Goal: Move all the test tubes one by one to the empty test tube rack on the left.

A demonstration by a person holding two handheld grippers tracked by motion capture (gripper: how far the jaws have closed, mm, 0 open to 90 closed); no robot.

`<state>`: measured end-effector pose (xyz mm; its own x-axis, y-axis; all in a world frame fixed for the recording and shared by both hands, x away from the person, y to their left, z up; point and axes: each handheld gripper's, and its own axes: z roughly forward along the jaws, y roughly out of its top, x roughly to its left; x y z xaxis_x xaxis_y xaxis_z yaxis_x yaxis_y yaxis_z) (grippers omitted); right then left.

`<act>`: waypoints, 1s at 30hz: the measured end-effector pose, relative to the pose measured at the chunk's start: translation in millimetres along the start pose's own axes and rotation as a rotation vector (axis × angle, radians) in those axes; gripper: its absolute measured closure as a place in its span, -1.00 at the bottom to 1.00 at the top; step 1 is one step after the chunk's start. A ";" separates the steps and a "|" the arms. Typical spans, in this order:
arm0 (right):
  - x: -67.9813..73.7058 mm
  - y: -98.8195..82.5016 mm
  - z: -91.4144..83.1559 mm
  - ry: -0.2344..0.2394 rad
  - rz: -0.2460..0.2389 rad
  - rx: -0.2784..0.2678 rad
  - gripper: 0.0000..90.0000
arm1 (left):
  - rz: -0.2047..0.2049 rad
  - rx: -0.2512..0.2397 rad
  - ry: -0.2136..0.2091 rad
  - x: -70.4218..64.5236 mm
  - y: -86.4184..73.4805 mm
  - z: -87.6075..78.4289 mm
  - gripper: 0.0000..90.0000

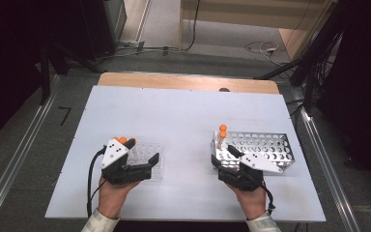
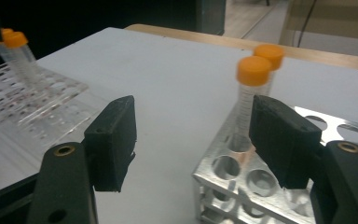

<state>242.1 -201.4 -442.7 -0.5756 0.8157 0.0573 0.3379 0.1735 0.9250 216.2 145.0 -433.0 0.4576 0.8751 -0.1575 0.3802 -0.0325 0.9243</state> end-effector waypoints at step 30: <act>-20.2 -6.2 55.6 -0.153 -0.044 0.037 0.48 | -0.003 -0.003 0.018 0.3 -1.5 1.7 -0.92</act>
<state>293.0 -188.3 -470.5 -0.4709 0.8811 -0.0436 0.3436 0.2287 0.9109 217.2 144.5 -435.0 0.4421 0.8836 -0.1543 0.3795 -0.0283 0.9248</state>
